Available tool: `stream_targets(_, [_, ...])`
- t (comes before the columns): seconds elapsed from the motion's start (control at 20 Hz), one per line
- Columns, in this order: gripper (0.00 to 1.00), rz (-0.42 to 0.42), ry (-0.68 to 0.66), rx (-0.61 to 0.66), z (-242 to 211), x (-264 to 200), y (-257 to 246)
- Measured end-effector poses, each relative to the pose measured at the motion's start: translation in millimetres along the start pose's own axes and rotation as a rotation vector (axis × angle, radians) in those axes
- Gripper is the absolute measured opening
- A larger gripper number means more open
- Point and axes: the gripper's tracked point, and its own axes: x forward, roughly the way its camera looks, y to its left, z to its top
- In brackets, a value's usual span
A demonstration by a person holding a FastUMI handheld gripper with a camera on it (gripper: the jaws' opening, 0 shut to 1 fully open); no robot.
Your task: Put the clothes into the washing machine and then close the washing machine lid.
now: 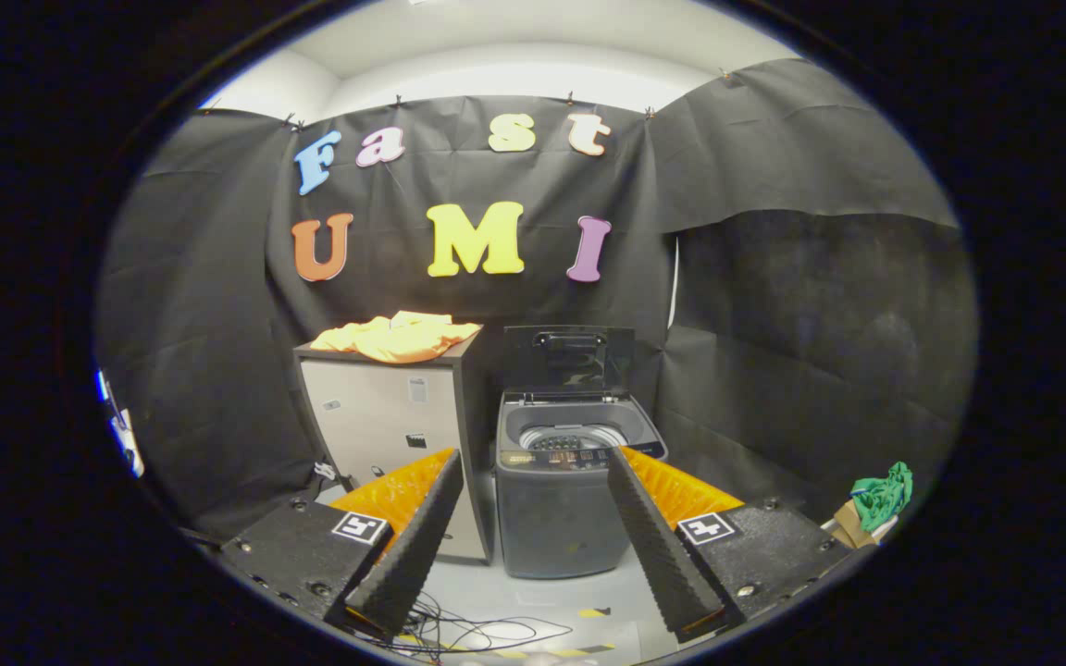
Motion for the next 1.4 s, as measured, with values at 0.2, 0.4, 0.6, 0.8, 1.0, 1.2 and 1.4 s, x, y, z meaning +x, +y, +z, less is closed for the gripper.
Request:
stream_targets(0.2, [0.99,-0.005,0.011,0.013,-4,1,0])
stream_targets(0.4, [0.99,-0.008,0.012,0.011,-1,4,2])
stream_targets(0.6, [0.99,-0.01,0.005,0.011,8,11,6])
stream_targets(0.8, [0.99,-0.007,-0.009,0.003,26,25,12])
stream_targets(1.0, [0.99,0.018,-0.003,0.038,55,49,23])
stream_targets(1.2, [0.99,0.03,-0.049,0.021,106,82,36])
stream_targets(1.4, [0.99,0.056,-0.075,0.001,157,123,60])
